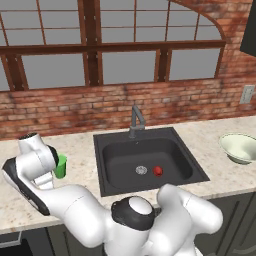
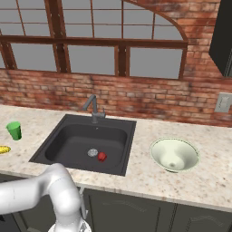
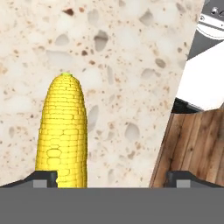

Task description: Remove the bell pepper and corn from the sink. Then move the bowl and cup from the counter to the sink for washing.

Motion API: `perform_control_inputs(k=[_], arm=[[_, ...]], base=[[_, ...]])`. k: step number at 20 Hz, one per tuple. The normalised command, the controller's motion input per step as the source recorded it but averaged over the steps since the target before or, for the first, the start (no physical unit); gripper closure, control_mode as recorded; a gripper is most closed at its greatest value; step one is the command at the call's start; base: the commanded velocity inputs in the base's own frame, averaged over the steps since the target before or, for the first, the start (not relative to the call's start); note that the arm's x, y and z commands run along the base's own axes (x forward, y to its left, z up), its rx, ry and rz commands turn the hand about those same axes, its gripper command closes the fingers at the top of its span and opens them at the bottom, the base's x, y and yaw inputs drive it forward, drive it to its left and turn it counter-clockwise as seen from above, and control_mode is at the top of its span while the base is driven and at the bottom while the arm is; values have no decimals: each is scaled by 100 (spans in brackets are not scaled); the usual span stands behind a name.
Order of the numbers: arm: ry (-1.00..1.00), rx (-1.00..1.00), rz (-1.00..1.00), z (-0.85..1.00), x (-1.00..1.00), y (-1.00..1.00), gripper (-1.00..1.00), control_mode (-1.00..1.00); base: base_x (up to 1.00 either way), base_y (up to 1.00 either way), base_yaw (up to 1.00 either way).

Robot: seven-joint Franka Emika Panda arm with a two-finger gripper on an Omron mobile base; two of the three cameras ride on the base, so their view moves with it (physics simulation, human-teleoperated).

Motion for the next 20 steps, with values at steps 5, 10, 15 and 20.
perform_control_inputs(k=[5, 10, 15, 20], arm=[[0, 0, 3, 23, -25, -29, -100, -100], [0, 0, 14, 19, -25, -37, -100, -100], [-4, 0, 26, 16, -21, -44, -100, -100], [-5, 0, 28, 19, -18, -46, -100, -100]], base=[[0, 0, 0], [0, 0, 0], [0, 0, 0], [0, 0, 0]])
